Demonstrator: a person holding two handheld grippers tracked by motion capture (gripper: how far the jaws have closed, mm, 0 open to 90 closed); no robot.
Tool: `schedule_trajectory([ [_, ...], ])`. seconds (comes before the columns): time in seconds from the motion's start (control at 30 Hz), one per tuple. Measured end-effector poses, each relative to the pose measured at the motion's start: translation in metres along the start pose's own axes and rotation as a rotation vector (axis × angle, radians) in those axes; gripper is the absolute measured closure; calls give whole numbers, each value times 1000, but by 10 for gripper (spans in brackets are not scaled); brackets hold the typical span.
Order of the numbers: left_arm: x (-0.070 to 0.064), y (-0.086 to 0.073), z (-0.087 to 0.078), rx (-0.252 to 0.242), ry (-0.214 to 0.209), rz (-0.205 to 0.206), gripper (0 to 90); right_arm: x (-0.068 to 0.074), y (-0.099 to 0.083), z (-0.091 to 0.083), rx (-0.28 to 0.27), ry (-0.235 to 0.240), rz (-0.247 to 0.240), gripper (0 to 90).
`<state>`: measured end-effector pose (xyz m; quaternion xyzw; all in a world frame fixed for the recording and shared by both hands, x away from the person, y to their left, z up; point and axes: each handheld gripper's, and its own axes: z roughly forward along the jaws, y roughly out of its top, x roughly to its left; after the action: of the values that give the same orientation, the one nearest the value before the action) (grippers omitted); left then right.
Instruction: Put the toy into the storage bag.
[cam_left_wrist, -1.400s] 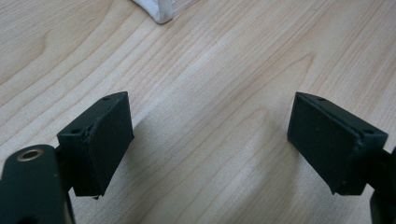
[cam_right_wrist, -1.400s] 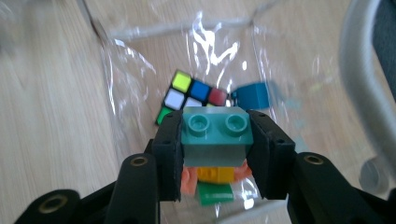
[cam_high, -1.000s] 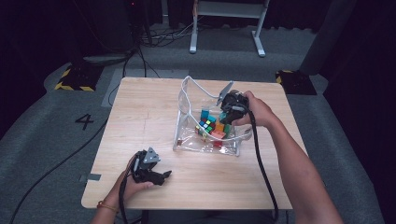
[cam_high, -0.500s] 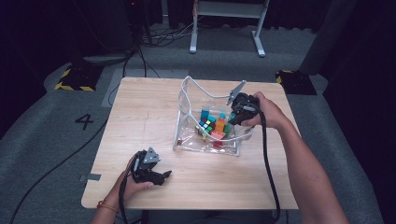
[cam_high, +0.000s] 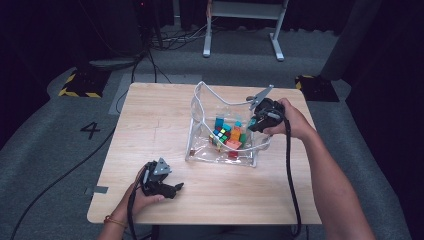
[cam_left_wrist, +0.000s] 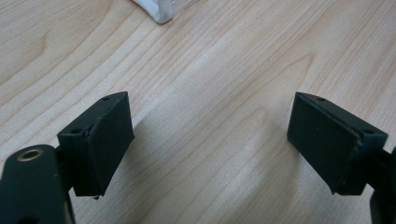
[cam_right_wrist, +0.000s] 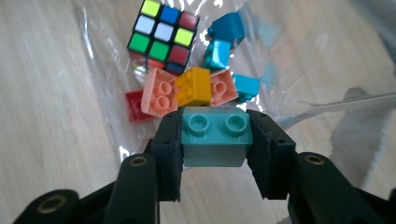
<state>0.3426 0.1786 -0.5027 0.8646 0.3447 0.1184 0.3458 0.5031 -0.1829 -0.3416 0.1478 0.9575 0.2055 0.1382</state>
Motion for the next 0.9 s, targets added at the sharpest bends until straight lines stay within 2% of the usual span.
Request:
schedule_trajectory([
  [0.07,0,0,0,2,0,-2,145,0,-2,-3,-36,9,5,551],
  [0.13,0,0,0,0,0,0,145,0,-2,-4,-63,6,-11,535],
  [0.2,0,0,0,2,0,-2,144,2,-2,-6,-60,7,-12,534],
  [0.27,0,0,0,-2,3,4,144,2,-1,-6,-86,8,-21,543],
  [0.43,0,0,0,-3,2,2,144,5,-3,-8,-122,8,10,532],
  [0.5,0,0,0,-3,2,3,145,5,-4,-8,-145,-12,3,521],
  [0.57,0,0,0,-3,2,2,145,5,-5,-7,-178,-14,19,479],
  [0.63,0,0,0,-3,2,2,144,6,-6,-8,-178,-39,31,467],
  [0.73,0,0,0,-2,3,3,144,12,-7,-11,-191,-39,43,422],
  [0.77,0,0,0,-2,3,3,144,12,-8,-12,-196,-41,30,405],
  [0.8,0,0,0,-2,2,2,144,14,-8,-14,-194,-43,45,391],
  [0.83,0,0,0,-2,1,2,143,15,-8,-16,-205,-54,60,366],
  [0.9,0,0,0,-1,2,3,142,16,-9,-21,-229,-75,57,347],
])
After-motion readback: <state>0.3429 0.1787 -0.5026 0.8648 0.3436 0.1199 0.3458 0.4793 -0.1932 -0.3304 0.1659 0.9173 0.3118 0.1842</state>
